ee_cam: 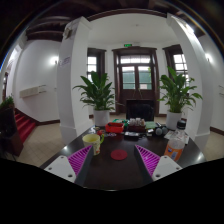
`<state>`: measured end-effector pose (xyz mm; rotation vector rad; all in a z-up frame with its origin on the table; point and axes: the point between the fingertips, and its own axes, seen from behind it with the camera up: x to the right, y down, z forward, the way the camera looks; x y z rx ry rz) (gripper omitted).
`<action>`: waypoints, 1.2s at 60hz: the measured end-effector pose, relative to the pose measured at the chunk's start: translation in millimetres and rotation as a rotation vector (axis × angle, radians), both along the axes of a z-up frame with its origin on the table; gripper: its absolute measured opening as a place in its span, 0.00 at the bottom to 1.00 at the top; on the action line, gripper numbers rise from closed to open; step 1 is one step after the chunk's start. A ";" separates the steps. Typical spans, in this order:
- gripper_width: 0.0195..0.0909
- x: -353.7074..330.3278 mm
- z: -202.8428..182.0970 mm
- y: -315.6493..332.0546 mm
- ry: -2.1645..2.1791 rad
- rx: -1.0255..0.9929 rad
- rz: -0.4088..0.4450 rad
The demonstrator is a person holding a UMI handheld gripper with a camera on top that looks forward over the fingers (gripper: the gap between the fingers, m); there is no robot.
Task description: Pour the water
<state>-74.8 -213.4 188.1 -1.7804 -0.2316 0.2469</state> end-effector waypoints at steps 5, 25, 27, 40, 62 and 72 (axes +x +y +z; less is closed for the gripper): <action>0.88 6.4 -3.3 0.1 0.000 -0.012 -0.011; 0.89 121.5 -48.5 -7.6 -0.059 -0.026 -0.261; 0.89 135.6 -53.0 -5.8 -0.069 -0.027 -0.286; 0.88 186.3 -58.2 26.9 -0.014 0.017 -0.356; 0.84 199.7 -72.3 99.7 -0.020 0.055 -0.367; 0.55 197.3 -74.8 110.9 -0.018 0.071 -0.384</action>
